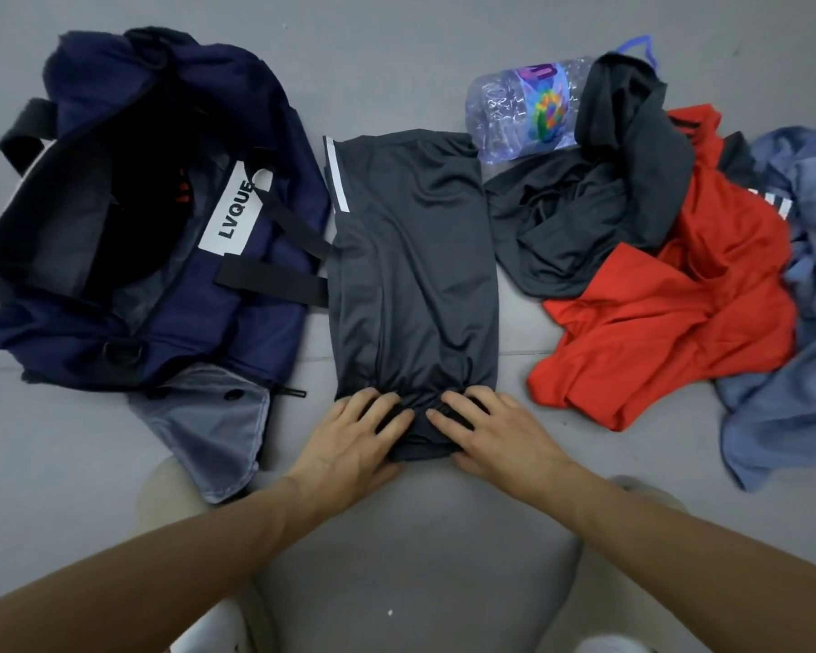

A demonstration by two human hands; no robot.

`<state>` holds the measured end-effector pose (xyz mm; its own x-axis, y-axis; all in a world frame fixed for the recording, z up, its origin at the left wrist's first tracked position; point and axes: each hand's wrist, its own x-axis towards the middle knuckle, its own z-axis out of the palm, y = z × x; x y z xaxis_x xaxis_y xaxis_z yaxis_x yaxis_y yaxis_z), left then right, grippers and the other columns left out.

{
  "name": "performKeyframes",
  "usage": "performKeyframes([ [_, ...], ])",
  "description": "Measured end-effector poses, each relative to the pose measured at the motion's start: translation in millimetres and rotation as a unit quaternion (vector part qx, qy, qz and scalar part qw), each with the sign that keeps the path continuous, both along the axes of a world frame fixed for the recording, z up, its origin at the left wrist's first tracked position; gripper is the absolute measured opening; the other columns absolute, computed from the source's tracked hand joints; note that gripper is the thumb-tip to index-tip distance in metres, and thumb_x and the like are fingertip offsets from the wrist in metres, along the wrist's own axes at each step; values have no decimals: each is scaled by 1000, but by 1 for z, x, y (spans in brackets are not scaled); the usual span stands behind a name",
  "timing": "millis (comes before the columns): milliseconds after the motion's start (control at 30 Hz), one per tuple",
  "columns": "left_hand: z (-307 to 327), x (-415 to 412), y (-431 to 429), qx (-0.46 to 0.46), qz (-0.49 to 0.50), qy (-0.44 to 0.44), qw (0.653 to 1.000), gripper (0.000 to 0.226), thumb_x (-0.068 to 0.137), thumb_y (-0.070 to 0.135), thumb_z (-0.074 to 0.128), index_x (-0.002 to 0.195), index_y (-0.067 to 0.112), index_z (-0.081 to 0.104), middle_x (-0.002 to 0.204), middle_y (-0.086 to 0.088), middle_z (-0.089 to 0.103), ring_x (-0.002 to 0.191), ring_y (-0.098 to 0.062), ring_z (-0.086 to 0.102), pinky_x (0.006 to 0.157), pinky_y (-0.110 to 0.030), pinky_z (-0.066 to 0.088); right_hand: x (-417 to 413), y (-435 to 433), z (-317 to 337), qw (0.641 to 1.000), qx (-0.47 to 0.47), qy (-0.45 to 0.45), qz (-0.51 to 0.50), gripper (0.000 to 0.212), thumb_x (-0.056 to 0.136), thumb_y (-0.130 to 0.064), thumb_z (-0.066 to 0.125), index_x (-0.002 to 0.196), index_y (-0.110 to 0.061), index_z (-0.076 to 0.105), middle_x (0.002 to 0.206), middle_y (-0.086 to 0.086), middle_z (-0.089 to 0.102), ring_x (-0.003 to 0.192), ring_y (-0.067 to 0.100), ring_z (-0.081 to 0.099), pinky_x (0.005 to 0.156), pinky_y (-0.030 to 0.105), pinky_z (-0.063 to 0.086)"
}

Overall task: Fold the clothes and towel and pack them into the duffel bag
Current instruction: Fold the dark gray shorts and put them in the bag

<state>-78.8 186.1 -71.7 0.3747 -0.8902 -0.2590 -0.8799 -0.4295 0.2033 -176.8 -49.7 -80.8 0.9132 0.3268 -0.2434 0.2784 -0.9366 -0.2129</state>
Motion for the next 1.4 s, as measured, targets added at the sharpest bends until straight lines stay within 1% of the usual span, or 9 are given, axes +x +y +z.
performKeyframes([
  [200, -4, 13, -4, -42, 42, -2, 998, 45, 83, 38, 67, 122, 17, 59, 120, -4, 60, 108, -29, 54, 80, -41, 55, 18, 13, 8, 999, 21, -24, -37, 49, 83, -36, 49, 127, -20, 63, 115, 2, 64, 88, 26, 59, 64, 36, 54],
  [400, -7, 16, -4, -69, 74, 18, 995, 27, 94, 30, 57, 117, 16, 62, 110, -1, 63, 98, -27, 58, 72, -41, 58, 8, 14, 9, 1000, -12, -4, -18, 76, 73, -41, 80, 140, -19, 53, 131, 5, 56, 104, 28, 57, 78, 38, 53],
  [500, -6, 17, 1, -77, 79, 22, 994, 27, 98, 35, 51, 118, 17, 60, 108, 0, 63, 96, -25, 56, 73, -41, 56, 18, 8, 8, 1000, 14, -14, -20, 65, 67, -23, 82, 128, -19, 61, 118, 1, 62, 91, 26, 59, 68, 36, 54],
  [667, 4, 18, 5, -32, 80, 36, 996, 68, 83, 70, 59, 130, 21, 52, 117, 4, 62, 106, -21, 57, 82, -36, 54, 43, 2, 21, 977, 132, 104, -132, 37, 91, -39, 60, 128, -35, 53, 113, -4, 69, 100, 27, 64, 80, 41, 54],
  [800, 10, 22, 0, -41, 111, 54, 992, 50, 84, 37, 71, 128, 21, 51, 101, 1, 67, 88, -25, 63, 72, -39, 54, 45, -5, 33, 950, 185, 153, -201, 28, 95, -47, 56, 121, -39, 49, 104, -4, 73, 97, 28, 66, 82, 39, 49],
  [1000, 25, 45, -15, -67, 272, 243, 929, 38, 96, 46, 58, 130, 34, 47, 109, 2, 72, 95, -23, 67, 80, -38, 52, 49, -10, 45, 921, 236, 130, -282, 28, 92, -46, 63, 117, -35, 55, 101, -10, 70, 93, 16, 64, 77, 32, 45],
  [1133, 30, 62, -24, -89, 360, 308, 876, 39, 94, 47, 62, 130, 41, 47, 108, 1, 70, 100, -19, 65, 89, -41, 53, 55, -11, 39, 922, 216, 79, -311, 39, 96, -39, 59, 133, -31, 51, 120, -4, 62, 105, 20, 61, 87, 37, 48],
  [1267, 24, 68, -35, -50, 339, 222, 913, 44, 97, 46, 58, 137, 32, 46, 107, -2, 69, 100, -23, 64, 86, -39, 52, 53, -13, 26, 984, 53, -26, -171, 56, 94, -30, 59, 148, -23, 43, 151, 6, 42, 131, 32, 48, 99, 49, 48],
  [1400, 19, 62, -36, -54, 268, 84, 958, 49, 97, 45, 58, 141, 26, 48, 126, -1, 62, 101, -27, 65, 75, -39, 54, 38, -7, 13, 1000, -25, 6, -19, 69, 101, -55, 40, 159, -22, 23, 166, 6, 18, 154, 29, 11, 121, 54, 19],
])
